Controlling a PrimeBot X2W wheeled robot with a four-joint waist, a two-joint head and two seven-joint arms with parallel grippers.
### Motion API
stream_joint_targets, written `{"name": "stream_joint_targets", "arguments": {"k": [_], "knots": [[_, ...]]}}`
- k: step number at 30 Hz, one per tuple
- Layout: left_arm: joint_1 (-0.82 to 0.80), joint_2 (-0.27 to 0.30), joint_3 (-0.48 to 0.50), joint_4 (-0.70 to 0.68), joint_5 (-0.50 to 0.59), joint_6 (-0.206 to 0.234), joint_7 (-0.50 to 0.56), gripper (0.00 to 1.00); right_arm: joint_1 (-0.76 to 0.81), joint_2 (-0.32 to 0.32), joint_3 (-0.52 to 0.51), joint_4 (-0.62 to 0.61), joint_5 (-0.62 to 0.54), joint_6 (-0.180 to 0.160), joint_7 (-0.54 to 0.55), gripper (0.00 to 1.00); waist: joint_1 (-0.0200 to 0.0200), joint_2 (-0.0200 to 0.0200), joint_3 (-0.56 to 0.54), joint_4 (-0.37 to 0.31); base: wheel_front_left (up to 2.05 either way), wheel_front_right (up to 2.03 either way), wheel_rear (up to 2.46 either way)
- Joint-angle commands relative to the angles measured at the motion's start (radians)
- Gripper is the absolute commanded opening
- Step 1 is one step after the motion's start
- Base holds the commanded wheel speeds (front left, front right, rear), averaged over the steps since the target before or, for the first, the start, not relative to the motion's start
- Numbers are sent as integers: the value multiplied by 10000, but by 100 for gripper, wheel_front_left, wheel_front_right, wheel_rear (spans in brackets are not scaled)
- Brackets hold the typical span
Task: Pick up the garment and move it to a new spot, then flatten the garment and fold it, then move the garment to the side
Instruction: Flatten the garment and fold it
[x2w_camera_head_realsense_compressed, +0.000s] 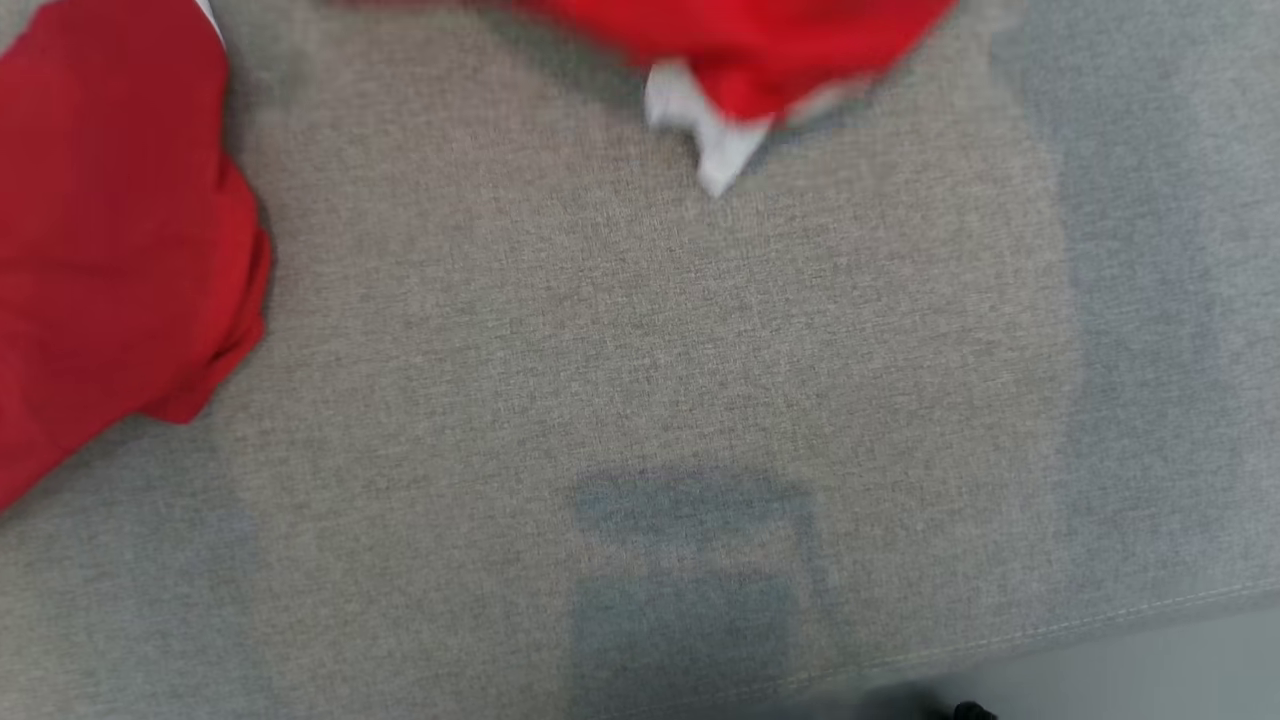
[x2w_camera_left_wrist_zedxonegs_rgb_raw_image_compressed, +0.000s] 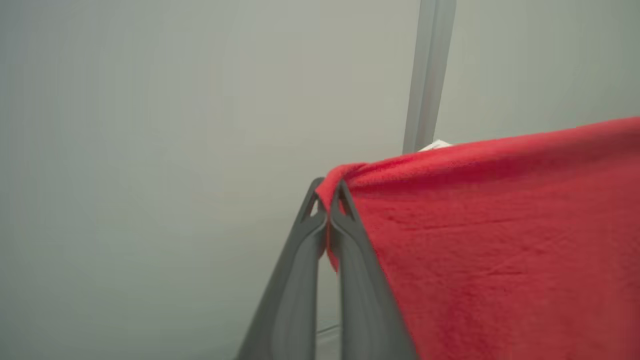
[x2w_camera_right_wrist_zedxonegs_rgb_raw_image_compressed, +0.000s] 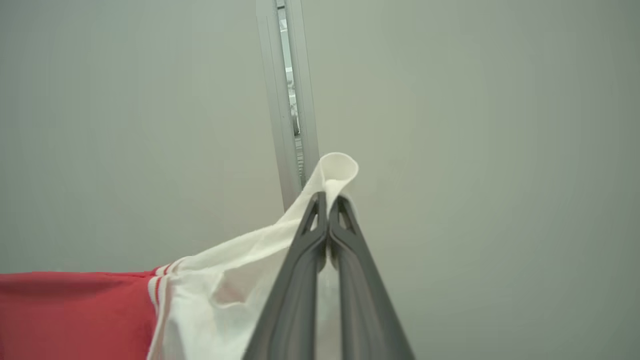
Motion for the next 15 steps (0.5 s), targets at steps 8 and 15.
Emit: {"name": "stream_joint_targets", "arguments": {"k": [8, 15], "knots": [[-2420, -545, 69, 2114, 435, -189, -1861, 0, -3379, 735, 261, 2306, -637, -7, -1444, 0, -2, -1, 719, -213, 0, 0, 0], [-1223, -714, -932, 3084, 102, -420, -1329, 0, -2357, 343, 1828, 2691, 73, -6, -1301, 0, -2, -1, 624, -36, 0, 0, 0]]}}
